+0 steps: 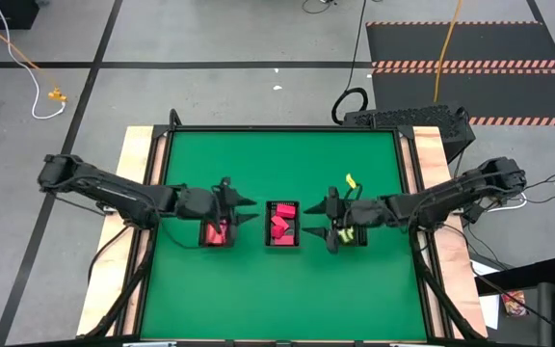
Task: Sort & place blocks by color
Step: Return to Home Position
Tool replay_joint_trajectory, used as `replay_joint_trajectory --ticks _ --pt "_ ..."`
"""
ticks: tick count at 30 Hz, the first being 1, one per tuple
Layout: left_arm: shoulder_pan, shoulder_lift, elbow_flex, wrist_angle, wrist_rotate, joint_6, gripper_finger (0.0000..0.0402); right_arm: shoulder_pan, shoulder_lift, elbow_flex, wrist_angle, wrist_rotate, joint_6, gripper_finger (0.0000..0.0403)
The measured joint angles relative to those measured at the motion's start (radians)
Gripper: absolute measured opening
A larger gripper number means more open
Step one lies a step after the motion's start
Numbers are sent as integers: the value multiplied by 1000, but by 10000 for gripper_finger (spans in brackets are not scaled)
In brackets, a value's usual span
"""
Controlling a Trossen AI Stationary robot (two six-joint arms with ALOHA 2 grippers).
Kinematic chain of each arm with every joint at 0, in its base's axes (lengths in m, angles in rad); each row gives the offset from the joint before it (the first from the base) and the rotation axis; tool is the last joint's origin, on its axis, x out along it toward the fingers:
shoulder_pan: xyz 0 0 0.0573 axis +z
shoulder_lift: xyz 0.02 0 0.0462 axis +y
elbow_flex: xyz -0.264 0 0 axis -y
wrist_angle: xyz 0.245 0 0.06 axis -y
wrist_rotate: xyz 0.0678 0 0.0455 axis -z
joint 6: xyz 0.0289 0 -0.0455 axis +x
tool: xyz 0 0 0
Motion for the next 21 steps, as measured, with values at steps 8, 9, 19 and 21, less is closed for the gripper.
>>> replay_joint_trajectory --ticks 8,9,19,21 --pt "-20 -257 -98 -32 -8 21 165 -22 -163 1 -165 19 -50 198" --pt "-30 -284 -110 -31 -20 22 157 -23 -181 1 -191 26 -52 191" --pt "-95 -470 -236 -59 -65 33 9 -26 -317 0 -387 68 -34 63" --pt "-102 -498 -237 -87 -65 38 9 -26 -343 0 -408 68 -44 26"
